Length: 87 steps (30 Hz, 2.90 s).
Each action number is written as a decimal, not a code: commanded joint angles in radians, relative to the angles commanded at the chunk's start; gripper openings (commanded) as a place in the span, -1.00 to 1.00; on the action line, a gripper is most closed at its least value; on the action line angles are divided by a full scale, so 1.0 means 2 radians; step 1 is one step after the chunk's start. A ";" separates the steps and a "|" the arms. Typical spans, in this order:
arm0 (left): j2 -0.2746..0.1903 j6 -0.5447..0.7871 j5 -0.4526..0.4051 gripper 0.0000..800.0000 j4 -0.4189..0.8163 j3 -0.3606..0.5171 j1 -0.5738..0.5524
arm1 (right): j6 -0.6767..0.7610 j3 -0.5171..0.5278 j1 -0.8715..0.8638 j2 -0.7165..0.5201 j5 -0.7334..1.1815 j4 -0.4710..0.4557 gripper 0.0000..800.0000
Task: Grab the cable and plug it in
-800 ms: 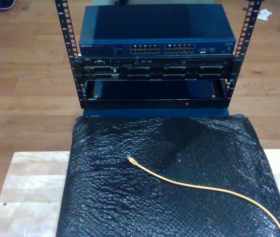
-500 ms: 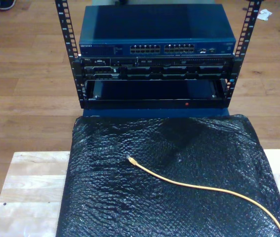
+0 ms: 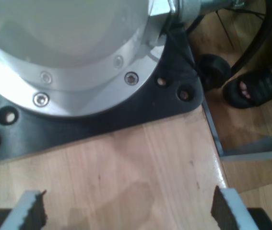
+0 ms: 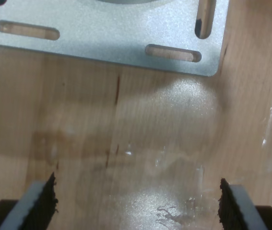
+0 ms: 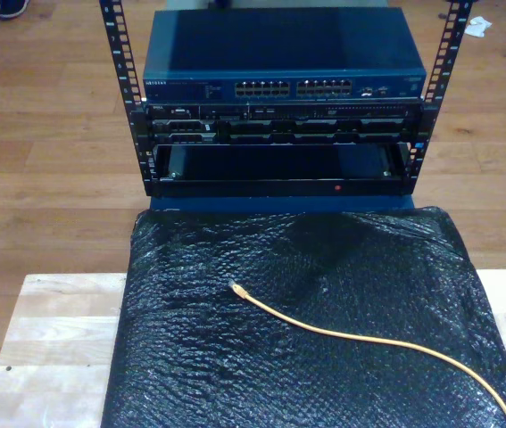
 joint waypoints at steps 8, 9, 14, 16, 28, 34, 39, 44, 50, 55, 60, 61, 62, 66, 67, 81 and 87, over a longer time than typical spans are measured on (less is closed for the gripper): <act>0.000 0.000 0.000 1.00 0.000 -0.001 0.000 | 0.000 0.000 0.000 0.000 -0.001 0.000 1.00; 0.000 0.000 0.000 1.00 0.000 0.000 0.000 | -0.001 0.000 0.000 0.000 0.000 0.000 1.00; 0.000 0.000 0.000 1.00 0.000 0.000 0.000 | 0.000 0.000 0.000 0.000 0.000 0.000 1.00; 0.000 0.000 0.000 1.00 0.000 0.000 0.000 | 0.000 0.000 0.000 0.000 0.000 0.000 1.00; 0.000 0.000 0.000 1.00 0.000 0.000 0.000 | 0.000 0.000 0.000 0.000 0.000 0.000 1.00; 0.000 0.000 0.000 1.00 0.000 -0.001 0.000 | 0.000 0.000 0.000 0.000 0.000 0.000 1.00; 0.000 0.000 0.000 1.00 0.000 0.000 0.000 | 0.000 0.000 0.000 0.000 0.000 0.000 1.00; 0.000 0.001 0.000 1.00 0.000 0.000 0.000 | 0.000 0.000 0.000 -0.001 0.000 -0.001 1.00; 0.000 0.000 0.000 1.00 0.000 0.000 0.000 | 0.000 0.000 0.000 0.000 -0.001 -0.001 1.00; 0.000 0.000 0.000 1.00 0.000 0.000 0.000 | 0.000 0.000 0.000 0.000 0.000 -0.001 1.00; 0.000 -0.001 0.002 1.00 0.000 0.000 0.000 | 0.001 -0.002 0.000 -0.001 -0.001 -0.001 0.99; 0.000 -0.001 0.001 1.00 0.000 0.000 0.000 | 0.001 -0.003 0.000 -0.001 0.000 -0.001 0.99; 0.000 -0.002 0.002 1.00 0.000 -0.001 0.000 | 0.001 -0.004 0.000 -0.001 0.000 -0.002 0.99; -0.002 -0.003 0.005 1.00 0.000 -0.003 0.000 | 0.001 -0.005 0.000 -0.007 0.001 -0.002 0.99; -0.003 -0.003 0.006 1.00 0.000 -0.004 0.000 | 0.001 -0.005 0.000 -0.008 0.002 -0.002 0.99; -0.006 -0.016 0.021 1.00 0.000 -0.015 0.000 | 0.002 -0.034 0.000 -0.015 0.053 0.000 1.00; -0.007 -0.018 0.034 1.00 0.000 -0.021 0.000 | 0.003 -0.071 -0.001 -0.015 0.117 -0.002 0.99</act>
